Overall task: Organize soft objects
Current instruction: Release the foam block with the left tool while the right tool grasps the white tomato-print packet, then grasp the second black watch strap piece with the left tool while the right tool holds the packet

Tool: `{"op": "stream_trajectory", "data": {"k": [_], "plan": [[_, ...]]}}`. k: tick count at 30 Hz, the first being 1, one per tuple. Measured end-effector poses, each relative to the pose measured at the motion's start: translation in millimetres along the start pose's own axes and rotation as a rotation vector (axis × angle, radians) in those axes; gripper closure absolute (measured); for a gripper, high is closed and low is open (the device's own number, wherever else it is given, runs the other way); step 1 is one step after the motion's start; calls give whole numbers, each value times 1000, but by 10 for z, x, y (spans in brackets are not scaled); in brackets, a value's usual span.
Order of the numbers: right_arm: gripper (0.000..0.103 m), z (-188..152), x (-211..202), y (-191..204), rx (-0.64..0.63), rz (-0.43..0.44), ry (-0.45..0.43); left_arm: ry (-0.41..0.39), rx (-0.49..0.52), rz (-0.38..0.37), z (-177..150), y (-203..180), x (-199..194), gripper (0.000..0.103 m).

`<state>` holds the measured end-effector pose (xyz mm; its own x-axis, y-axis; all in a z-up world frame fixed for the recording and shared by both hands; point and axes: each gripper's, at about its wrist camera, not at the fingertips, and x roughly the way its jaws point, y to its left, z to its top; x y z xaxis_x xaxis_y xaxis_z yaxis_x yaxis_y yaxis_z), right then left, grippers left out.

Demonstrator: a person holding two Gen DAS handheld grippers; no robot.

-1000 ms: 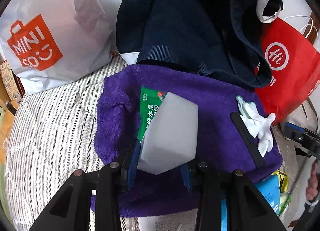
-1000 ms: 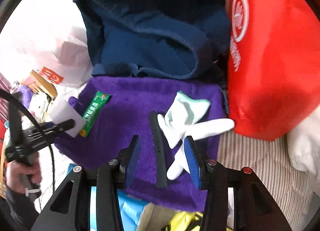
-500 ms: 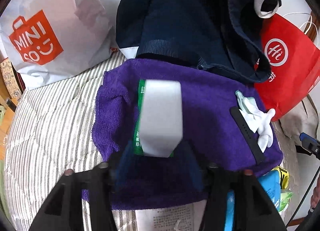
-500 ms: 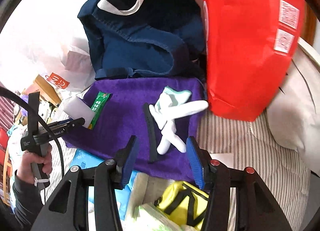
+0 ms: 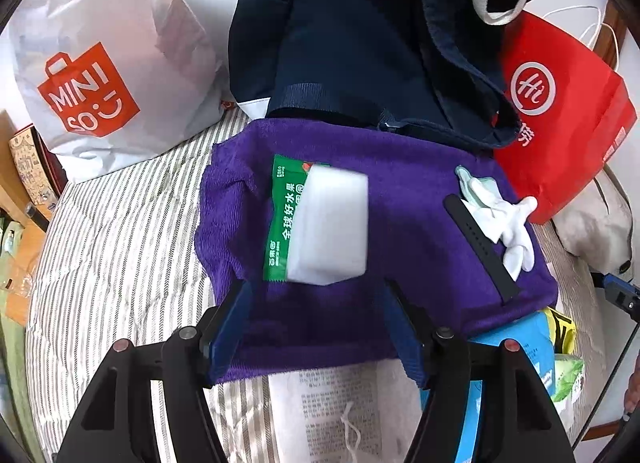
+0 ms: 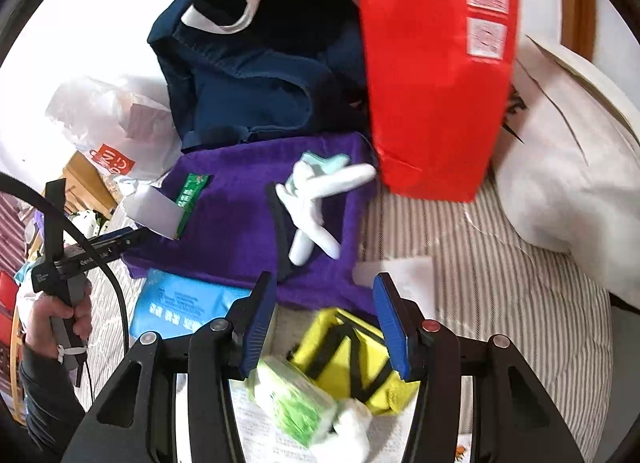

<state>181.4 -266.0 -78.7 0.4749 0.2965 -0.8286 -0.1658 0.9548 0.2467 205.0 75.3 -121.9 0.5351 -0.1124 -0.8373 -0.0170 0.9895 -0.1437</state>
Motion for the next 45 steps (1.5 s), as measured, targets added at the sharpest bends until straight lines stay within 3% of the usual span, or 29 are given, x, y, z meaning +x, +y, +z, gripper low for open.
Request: {"op": "stream_trajectory", "data": {"k": [16,22,28,33,36,45], "plan": [[45,-626,-107,-481,79,-90,66,-12,2,6,-270,-74,-308,37],[41,-1017,-197,-695,107,-148,113,-4,-8,2,-419,-119,-347,36],[39,-1315,-45,-726,116,-194,160,8,-1,-5,-564,-184,-396,36],[39,-1416,29,-633,63,-289,144,5,-1,2,-665,-173,-490,36],[38,-1481,-7,-652,66,-281,112,3,0,5,-712,-164,-531,36],[64,-1499,-76,-743,71,-285,99,0,0,-4,-840,-156,-600,36]]}}
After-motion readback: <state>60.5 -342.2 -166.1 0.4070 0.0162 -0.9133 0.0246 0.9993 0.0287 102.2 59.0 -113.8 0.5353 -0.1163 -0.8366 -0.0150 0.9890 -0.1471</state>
